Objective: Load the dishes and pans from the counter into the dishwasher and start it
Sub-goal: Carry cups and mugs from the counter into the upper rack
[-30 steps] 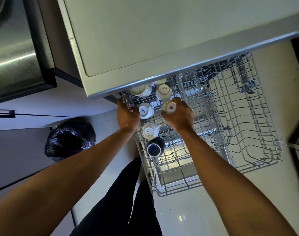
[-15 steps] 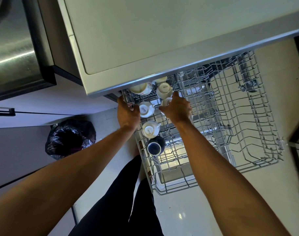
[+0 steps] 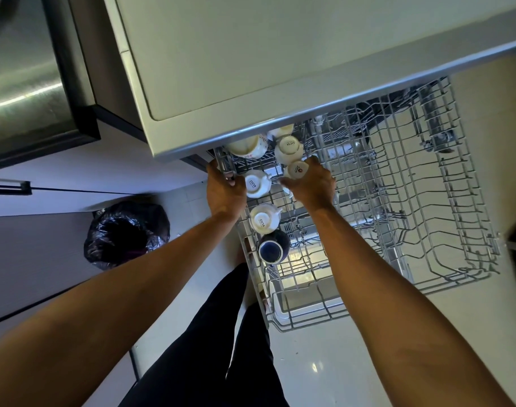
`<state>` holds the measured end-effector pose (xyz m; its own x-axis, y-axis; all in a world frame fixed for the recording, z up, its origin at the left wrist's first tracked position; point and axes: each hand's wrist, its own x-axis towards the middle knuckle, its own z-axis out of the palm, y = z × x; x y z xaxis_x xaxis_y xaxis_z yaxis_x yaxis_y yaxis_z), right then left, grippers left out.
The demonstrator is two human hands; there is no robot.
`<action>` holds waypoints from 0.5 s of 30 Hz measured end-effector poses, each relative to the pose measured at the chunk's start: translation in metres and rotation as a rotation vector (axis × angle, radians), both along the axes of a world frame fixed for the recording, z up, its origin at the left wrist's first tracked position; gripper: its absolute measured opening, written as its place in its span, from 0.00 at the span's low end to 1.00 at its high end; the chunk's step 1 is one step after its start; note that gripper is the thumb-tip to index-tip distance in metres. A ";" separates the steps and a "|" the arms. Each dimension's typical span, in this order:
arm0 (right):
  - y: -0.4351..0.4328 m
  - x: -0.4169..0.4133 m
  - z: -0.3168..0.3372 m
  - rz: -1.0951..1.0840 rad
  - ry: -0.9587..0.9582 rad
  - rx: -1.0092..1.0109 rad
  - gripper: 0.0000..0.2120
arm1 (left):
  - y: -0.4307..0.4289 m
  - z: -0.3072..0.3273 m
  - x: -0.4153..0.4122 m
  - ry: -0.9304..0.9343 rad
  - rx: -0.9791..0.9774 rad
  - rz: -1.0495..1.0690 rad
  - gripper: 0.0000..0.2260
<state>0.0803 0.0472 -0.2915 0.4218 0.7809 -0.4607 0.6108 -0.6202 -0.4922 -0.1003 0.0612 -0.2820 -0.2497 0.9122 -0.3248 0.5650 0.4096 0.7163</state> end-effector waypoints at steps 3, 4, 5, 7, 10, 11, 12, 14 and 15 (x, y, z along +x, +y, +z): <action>0.004 0.003 0.000 0.043 0.020 -0.037 0.37 | 0.000 0.000 0.000 0.009 -0.003 -0.003 0.19; 0.004 0.003 0.001 0.059 0.023 -0.048 0.37 | 0.000 0.001 0.000 0.016 0.002 -0.008 0.19; 0.004 0.003 0.001 0.077 0.027 -0.051 0.37 | 0.000 0.000 -0.001 0.020 0.005 -0.011 0.18; 0.002 0.004 0.002 0.108 0.023 -0.040 0.38 | 0.001 0.000 -0.001 0.021 -0.003 -0.007 0.18; -0.006 0.004 0.005 0.099 0.024 -0.011 0.38 | 0.000 0.003 0.000 0.025 -0.020 -0.008 0.19; -0.008 0.005 0.007 0.086 0.016 -0.007 0.37 | 0.000 0.004 0.000 0.022 -0.027 -0.006 0.19; -0.010 0.005 0.010 0.075 0.001 -0.011 0.37 | -0.001 0.005 0.001 0.020 -0.039 -0.010 0.19; -0.013 0.007 0.017 0.071 -0.045 -0.030 0.36 | 0.001 0.010 0.001 0.026 -0.053 -0.010 0.20; -0.015 0.008 0.022 0.076 -0.070 -0.042 0.35 | 0.001 0.013 0.001 0.039 -0.044 -0.018 0.20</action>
<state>0.0887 0.0325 -0.2693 0.3945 0.7926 -0.4649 0.6885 -0.5901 -0.4217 -0.0991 0.0619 -0.2688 -0.2466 0.9019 -0.3547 0.6000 0.4295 0.6750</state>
